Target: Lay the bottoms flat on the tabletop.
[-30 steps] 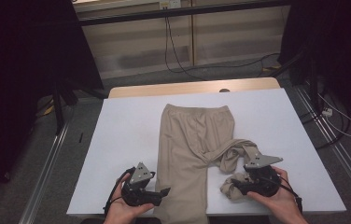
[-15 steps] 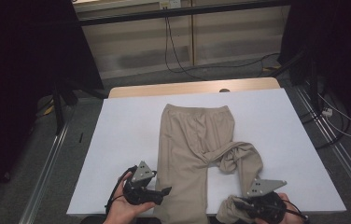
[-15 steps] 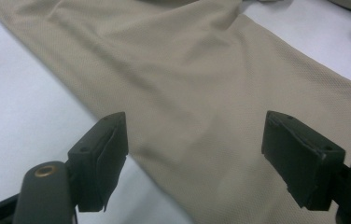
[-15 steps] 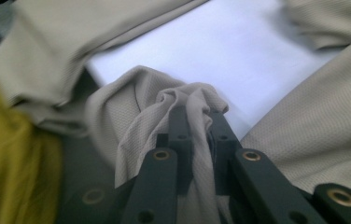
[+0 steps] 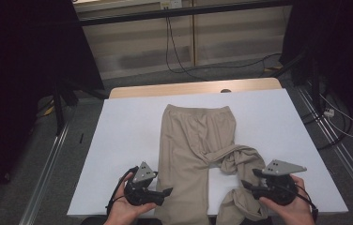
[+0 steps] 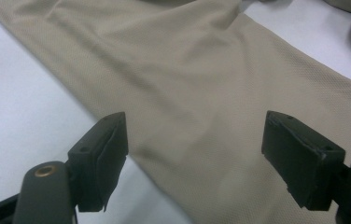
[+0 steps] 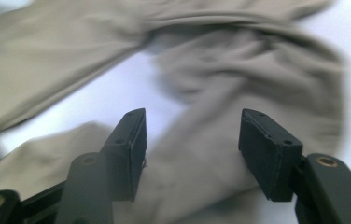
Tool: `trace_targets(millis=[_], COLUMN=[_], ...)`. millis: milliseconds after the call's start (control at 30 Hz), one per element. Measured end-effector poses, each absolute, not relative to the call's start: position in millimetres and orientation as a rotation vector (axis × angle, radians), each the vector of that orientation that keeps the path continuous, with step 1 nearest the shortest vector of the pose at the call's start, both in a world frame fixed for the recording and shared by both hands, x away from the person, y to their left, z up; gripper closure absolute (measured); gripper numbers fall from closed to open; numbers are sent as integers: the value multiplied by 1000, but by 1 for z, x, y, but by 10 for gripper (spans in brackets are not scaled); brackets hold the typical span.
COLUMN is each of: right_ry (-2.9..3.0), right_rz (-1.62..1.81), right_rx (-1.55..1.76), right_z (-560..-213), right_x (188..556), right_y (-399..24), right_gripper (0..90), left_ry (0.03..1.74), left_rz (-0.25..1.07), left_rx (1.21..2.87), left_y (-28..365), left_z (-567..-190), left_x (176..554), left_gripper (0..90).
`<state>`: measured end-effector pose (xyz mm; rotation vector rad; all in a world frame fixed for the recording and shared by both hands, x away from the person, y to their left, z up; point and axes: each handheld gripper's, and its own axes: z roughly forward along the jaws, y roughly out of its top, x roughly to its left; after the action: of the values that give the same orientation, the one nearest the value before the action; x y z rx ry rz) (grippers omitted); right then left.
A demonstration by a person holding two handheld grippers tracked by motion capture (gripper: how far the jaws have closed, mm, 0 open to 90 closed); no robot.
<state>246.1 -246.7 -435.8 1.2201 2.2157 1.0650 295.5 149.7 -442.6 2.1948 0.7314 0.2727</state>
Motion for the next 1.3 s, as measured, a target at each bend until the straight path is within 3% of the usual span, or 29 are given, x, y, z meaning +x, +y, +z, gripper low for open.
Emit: trace_targets(millis=[133, 167, 233, 267, 400, 667, 800, 1067, 1133, 1200, 1233, 1300], right_ry=[2246, 2274, 2335, 2352, 2421, 2571, 2461, 2164, 2179, 2241, 2270, 2314], right_rz=[964, 936, 918, 917, 951, 1020, 1089, 1070, 1042, 1049, 1059, 1095], right_rx=[1246, 1248, 1211, 1194, 1156, 1045, 1083, 1246, 1263, 1269, 1252, 1217], right_z=[-446, -450, -455, -454, -452, -451, -444, -429, -433, -439, -440, -438], right_x=[260, 260, 256, 254, 239, 201, 208, 256, 265, 267, 265, 258], right_y=[-249, -247, -240, -237, -233, -221, -227, -257, -258, -254, -249, -237], right_gripper=[478, 548, 811, 860, 876, 860, 581, 436, 531, 805, 881, 889], left_ry=[729, 728, 730, 730, 730, 732, 742, 733, 734, 736, 737, 735], left_rz=[271, 270, 271, 271, 274, 275, 302, 280, 280, 281, 281, 278], left_rx=[2197, 2196, 2194, 2194, 2195, 2195, 2200, 2195, 2193, 2191, 2192, 2193], left_y=[149, 149, 150, 150, 150, 149, 148, 148, 148, 149, 149, 149], left_z=[-443, -443, -443, -443, -442, -443, -443, -444, -444, -444, -444, -443], left_x=[296, 296, 296, 296, 295, 296, 295, 296, 296, 297, 297, 297], left_gripper=[231, 231, 231, 231, 230, 230, 230, 229, 229, 229, 229, 229])
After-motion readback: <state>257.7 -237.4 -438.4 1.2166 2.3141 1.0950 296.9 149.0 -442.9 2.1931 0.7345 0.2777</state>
